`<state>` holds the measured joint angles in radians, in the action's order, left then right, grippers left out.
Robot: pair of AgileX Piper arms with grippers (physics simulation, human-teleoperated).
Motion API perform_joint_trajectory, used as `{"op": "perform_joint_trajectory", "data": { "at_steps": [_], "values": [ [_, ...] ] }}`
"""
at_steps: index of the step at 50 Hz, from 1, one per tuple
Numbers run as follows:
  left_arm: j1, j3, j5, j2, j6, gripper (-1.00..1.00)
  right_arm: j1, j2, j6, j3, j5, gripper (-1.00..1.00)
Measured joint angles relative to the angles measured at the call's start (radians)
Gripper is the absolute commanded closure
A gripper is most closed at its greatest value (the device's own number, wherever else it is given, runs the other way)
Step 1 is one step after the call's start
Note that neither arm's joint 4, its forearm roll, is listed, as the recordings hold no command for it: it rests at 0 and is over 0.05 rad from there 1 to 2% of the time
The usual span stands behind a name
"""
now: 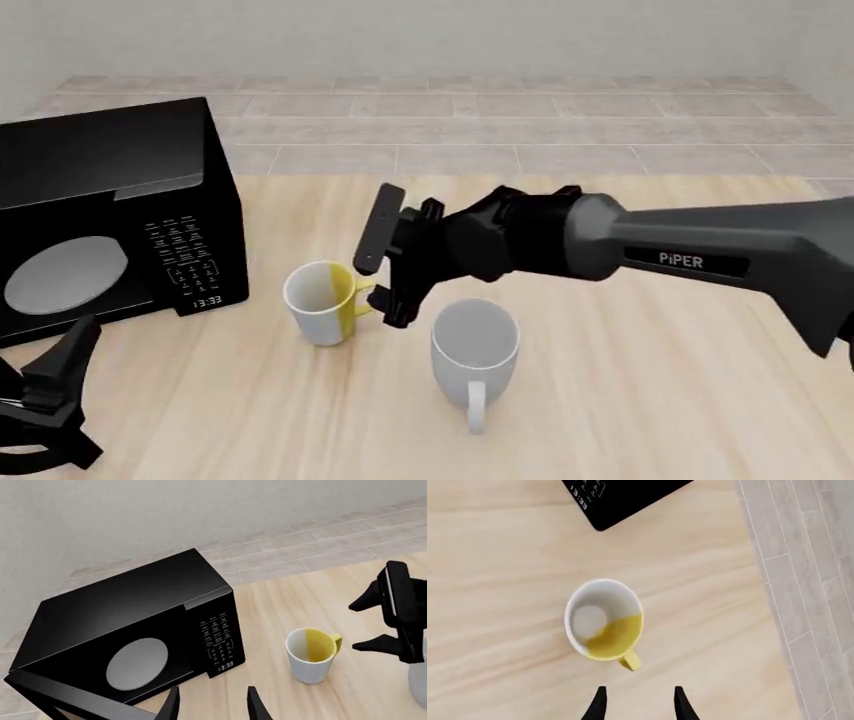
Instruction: Put the yellow and white mug to the front of the white mug.
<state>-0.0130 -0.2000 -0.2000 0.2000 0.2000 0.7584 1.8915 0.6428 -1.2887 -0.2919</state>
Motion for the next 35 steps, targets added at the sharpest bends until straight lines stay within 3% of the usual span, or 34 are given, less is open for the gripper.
{"op": "perform_joint_trajectory", "data": {
  "at_steps": [35],
  "values": [
    [0.000, 0.000, 0.000, 0.000, 0.000, -1.00, -0.012, 0.157, 0.024, -0.085, -0.010, -1.00]
  ]
}}
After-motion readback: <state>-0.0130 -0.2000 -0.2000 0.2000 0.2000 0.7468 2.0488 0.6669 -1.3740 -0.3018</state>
